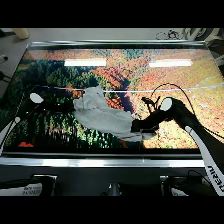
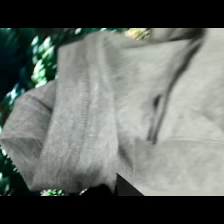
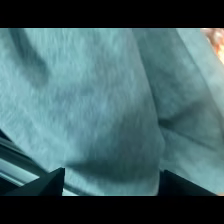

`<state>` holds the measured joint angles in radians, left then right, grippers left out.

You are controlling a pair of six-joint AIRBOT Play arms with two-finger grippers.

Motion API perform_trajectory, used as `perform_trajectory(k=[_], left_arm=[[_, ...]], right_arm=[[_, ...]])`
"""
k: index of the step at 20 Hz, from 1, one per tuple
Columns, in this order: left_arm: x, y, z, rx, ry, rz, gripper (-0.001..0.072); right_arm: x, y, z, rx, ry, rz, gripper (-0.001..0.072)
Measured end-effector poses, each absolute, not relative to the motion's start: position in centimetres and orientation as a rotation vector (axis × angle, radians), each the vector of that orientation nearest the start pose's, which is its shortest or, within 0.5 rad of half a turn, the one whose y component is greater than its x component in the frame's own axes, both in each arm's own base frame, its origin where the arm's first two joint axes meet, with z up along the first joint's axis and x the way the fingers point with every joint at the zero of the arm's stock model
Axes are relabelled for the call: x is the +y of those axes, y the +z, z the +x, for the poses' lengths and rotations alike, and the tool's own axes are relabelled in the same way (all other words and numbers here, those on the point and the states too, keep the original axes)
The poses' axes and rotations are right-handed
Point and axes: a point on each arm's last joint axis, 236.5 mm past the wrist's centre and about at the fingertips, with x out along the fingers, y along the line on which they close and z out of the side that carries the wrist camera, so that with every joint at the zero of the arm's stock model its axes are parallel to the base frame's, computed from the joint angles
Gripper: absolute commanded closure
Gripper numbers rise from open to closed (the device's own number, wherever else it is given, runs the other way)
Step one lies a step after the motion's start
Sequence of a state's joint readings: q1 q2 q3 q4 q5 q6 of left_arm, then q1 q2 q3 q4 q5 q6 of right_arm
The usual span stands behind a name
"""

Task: Fold the shirts.

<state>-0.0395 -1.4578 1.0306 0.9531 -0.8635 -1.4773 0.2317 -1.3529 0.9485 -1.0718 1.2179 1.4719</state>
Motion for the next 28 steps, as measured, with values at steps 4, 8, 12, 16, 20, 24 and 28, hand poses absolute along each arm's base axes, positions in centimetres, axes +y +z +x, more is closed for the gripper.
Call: perform_trajectory(k=[4,8,12,16,20,24,28], left_arm=[[-12.4,2.9,42.7,1.041,-0.327,-0.457,0.0687],[-12.2,22.7,41.7,0.584,-0.428,-0.324,0.0688],[-10.5,42.8,31.7,0.120,-0.427,-0.254,0.0688],[-9.4,47.6,22.6,0.020,-0.409,-0.269,0.0688],[-8.6,43.8,21.5,0.163,-0.356,-0.253,0.0687],[-7.6,31.5,26.1,0.508,-0.265,-0.251,0.0685],[-6.9,15.2,30.8,0.835,-0.179,-0.275,0.0685]], right_arm=[[19.4,-5.3,28.2,1.588,0.542,0.237,0.0693],[17.5,8.3,33.7,1.179,0.555,0.000,0.0692],[13.6,32.7,32.5,0.501,0.461,-0.101,0.0691],[10.4,43.2,24.0,0.243,0.416,0.002,0.0690],[8.6,39.3,22.6,0.440,0.353,-0.007,0.0690],[8.8,27.7,25.5,0.894,0.300,-0.060,0.0688],[11.2,13.1,30.5,1.184,0.295,-0.048,0.0689]])
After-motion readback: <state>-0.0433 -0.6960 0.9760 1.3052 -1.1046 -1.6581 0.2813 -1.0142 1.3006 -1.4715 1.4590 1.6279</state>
